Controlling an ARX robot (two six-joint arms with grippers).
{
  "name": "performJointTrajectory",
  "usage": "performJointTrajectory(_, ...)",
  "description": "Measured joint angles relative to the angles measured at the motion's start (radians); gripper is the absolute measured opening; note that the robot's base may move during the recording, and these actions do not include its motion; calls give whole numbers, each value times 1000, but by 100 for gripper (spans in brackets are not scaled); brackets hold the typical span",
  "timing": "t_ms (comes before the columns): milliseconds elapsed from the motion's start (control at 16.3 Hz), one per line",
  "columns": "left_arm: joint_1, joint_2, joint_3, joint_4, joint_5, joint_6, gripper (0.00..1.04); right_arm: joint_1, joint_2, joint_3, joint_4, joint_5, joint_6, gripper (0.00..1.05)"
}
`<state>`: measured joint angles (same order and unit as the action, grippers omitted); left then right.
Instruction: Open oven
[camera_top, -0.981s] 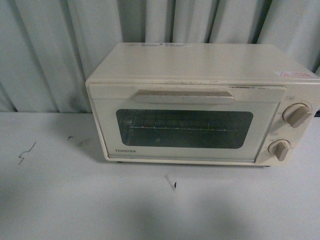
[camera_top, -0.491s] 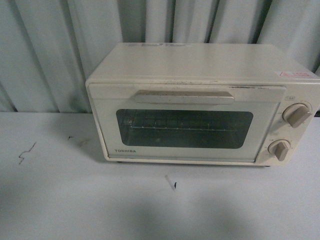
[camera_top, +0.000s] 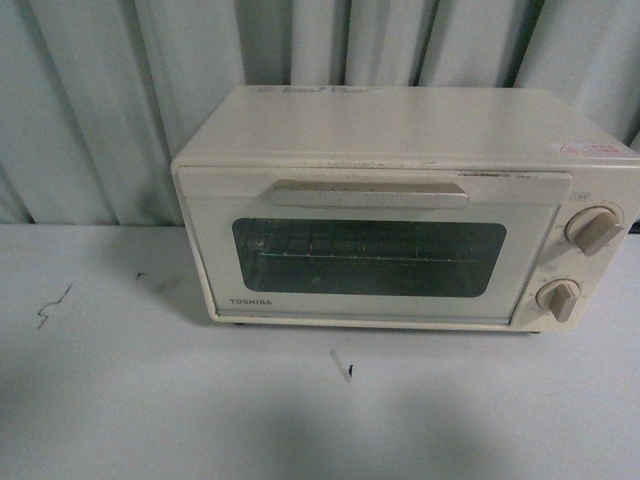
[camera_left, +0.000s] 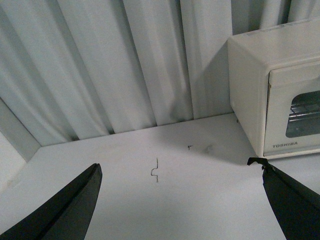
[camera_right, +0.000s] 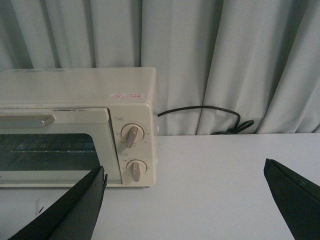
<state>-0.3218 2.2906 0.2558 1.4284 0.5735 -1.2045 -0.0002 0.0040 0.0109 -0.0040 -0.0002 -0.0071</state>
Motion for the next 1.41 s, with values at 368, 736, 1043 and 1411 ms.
performJointTrajectory(368,0,0,0,0,0,0,98,0,0,0,0,0,0,98)
performJointTrajectory(736,0,0,0,0,0,0,98,0,0,0,0,0,0,98)
performJointTrajectory(1043,0,0,0,0,0,0,98,0,0,0,0,0,0,98)
performJointTrajectory(1411,0,0,0,0,0,0,98,0,0,0,0,0,0,98)
